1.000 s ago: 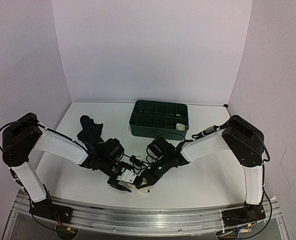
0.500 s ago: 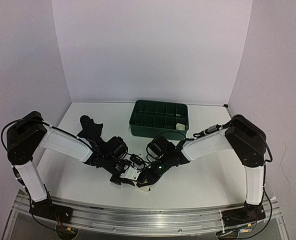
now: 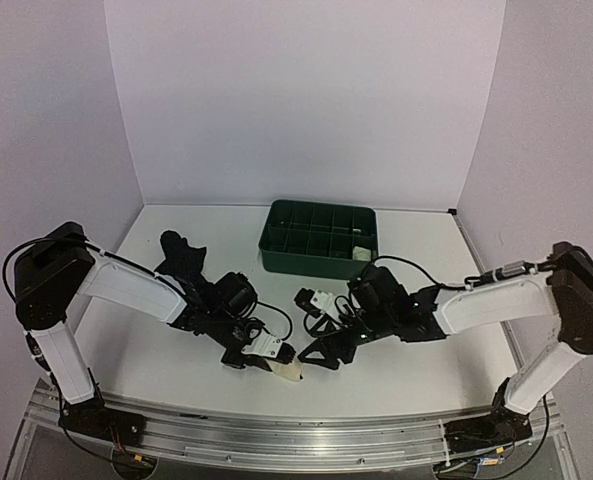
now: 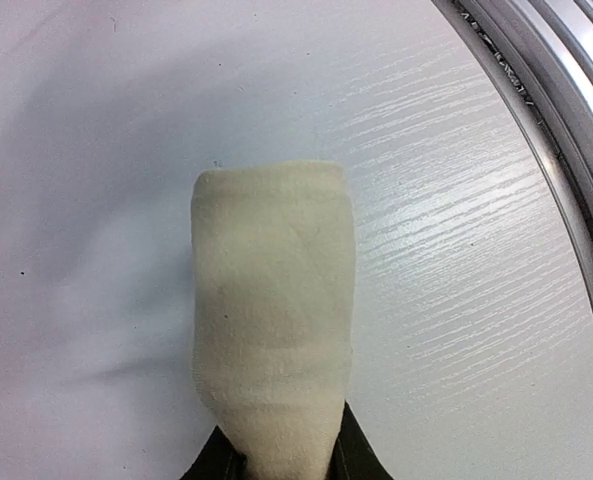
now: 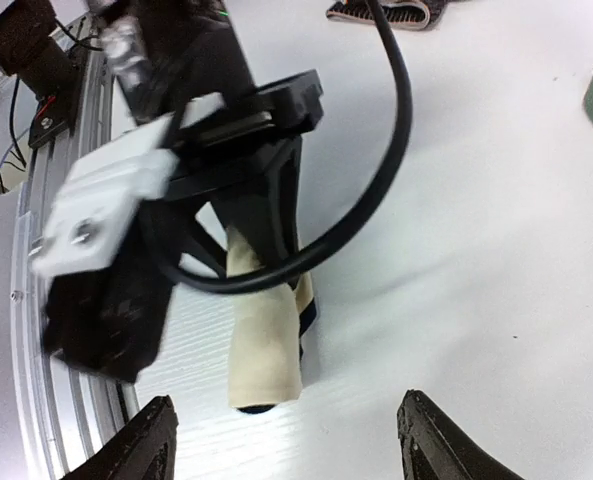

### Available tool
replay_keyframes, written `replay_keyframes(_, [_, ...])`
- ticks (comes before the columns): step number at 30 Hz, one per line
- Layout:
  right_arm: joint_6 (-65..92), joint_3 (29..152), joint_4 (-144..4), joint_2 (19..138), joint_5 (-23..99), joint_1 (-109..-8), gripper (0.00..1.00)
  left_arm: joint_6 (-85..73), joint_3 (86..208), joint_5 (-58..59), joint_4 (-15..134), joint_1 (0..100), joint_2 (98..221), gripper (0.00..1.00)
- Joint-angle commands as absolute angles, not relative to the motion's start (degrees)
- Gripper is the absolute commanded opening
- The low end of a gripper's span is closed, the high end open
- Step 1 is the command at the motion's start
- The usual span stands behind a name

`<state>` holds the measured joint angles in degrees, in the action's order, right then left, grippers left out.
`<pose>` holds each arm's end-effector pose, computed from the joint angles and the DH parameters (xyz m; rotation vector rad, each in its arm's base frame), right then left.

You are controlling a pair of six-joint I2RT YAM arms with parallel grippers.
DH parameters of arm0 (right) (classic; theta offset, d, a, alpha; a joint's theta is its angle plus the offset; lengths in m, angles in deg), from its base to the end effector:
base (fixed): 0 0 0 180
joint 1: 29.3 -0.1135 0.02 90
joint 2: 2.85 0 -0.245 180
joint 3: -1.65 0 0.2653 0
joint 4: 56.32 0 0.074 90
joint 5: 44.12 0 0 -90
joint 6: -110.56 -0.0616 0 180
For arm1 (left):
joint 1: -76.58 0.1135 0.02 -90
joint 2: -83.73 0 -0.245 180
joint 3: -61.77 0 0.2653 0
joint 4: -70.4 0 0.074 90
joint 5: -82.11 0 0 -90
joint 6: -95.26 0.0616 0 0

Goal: Roll the underwear
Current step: Roll the underwear to the center of the board.

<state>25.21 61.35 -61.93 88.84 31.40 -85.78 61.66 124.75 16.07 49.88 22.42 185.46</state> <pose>0.1849 0.3071 0.1363 -1.3000 1.9170 0.7613 0.1807 -0.2929 0.0753 2.1815 1.3307 -0.5275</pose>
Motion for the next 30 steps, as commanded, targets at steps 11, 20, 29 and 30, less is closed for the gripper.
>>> replay_keyframes(11, [38.58,51.07,-37.07,88.67,68.30,-106.11,0.71,56.18,130.22,20.93,37.50,25.19,191.15,0.00])
replay_keyframes(20, [38.97,51.34,-23.78,101.97,65.76,-101.06,0.76,58.67,130.92,22.66,34.71,25.44,191.49,0.00])
replay_keyframes(29, [38.19,54.67,-23.80,109.36,58.23,-98.53,0.76,58.99,132.17,23.58,34.14,25.41,192.29,0.00])
replay_keyframes(30, [37.49,55.01,-24.07,110.19,56.77,-98.54,0.76,58.79,132.49,23.83,34.12,25.41,192.39,0.00])
